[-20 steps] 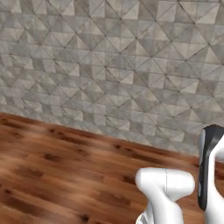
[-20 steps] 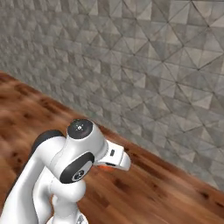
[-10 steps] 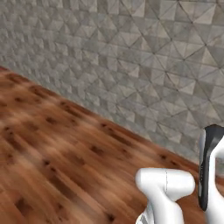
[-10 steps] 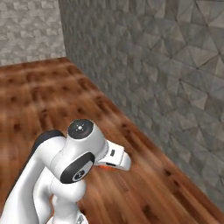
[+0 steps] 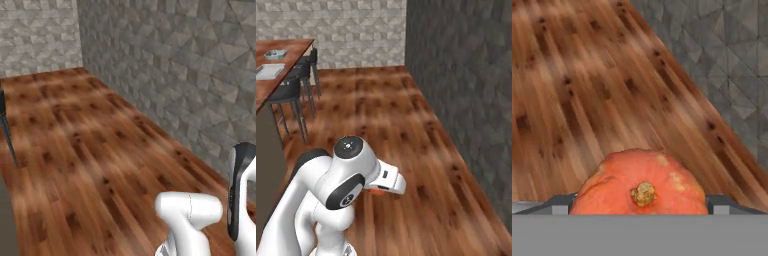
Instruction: Place the cold items (squash and mushroom) from the fridge in one tupperware on the dining counter. Place the warm items (kebab skewer and hot dog) in the stove area in another tupperware.
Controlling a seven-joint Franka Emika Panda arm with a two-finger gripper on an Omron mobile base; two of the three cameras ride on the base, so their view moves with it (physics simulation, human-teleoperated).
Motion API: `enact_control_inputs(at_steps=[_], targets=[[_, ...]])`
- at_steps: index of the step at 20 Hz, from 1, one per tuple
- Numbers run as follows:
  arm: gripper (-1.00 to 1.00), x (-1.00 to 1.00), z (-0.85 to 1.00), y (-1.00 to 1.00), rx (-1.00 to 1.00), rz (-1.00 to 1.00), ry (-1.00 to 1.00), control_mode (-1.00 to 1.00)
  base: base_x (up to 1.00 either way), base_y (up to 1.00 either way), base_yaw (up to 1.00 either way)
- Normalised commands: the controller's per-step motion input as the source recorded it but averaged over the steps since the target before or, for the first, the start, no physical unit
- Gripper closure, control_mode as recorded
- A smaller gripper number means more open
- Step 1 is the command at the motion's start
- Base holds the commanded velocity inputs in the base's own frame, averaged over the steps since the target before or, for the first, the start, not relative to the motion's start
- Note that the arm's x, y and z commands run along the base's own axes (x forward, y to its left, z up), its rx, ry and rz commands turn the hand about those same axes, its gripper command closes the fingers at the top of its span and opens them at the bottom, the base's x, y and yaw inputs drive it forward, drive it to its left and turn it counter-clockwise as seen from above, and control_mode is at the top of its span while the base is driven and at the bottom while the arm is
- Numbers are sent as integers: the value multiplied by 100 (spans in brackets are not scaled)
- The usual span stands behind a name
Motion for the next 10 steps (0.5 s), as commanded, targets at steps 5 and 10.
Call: enact_control_inputs(at_steps=[5, 10], targets=[[100, 0, 0, 0, 0, 0, 0, 100, 100, 0, 37], [100, 0, 0, 0, 0, 0, 0, 100, 100, -4, 32]])
